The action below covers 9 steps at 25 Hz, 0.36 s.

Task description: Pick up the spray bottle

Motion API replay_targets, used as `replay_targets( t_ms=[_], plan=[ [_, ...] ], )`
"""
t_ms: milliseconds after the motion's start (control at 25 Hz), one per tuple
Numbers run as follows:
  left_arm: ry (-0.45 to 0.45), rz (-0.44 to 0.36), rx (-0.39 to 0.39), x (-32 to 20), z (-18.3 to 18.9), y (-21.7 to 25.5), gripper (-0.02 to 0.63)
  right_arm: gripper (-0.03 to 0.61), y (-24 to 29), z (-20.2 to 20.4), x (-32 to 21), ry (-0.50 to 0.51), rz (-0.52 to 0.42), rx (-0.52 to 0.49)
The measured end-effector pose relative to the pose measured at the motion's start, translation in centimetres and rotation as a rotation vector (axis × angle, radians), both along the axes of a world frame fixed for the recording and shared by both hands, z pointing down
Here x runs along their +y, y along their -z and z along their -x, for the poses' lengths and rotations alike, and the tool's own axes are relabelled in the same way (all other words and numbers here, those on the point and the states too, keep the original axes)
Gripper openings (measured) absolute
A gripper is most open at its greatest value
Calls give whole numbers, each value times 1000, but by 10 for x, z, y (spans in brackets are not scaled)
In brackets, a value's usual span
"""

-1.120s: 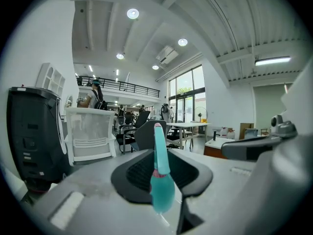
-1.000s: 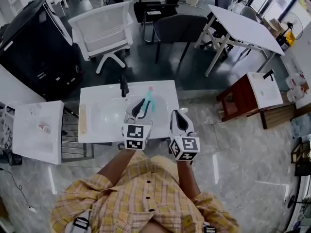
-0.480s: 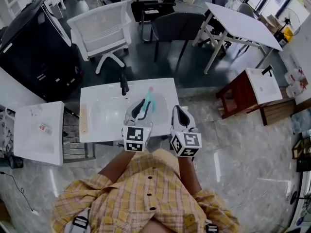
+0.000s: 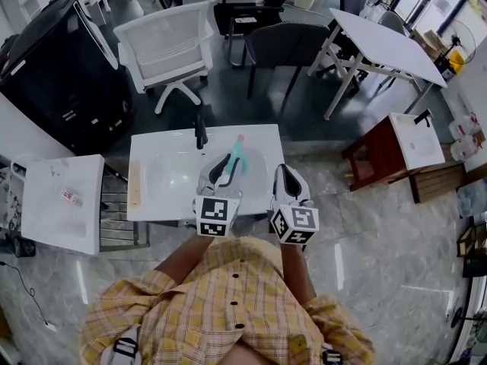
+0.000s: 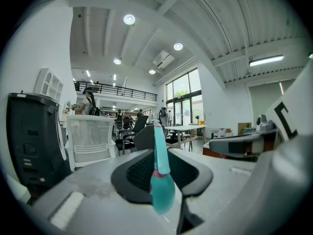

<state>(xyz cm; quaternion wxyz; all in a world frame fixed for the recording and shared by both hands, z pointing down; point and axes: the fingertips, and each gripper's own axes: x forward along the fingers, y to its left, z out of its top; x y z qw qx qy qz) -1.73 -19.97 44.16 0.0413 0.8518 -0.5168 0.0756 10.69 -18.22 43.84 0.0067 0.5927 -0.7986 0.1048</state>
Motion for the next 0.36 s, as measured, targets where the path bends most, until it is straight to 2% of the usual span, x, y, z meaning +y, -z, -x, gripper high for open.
replay_targets(
  t_ms=[360],
  plan=[
    [6, 2, 0, -5, 3, -5, 84, -2, -3, 2, -6, 3, -7, 9]
  ],
)
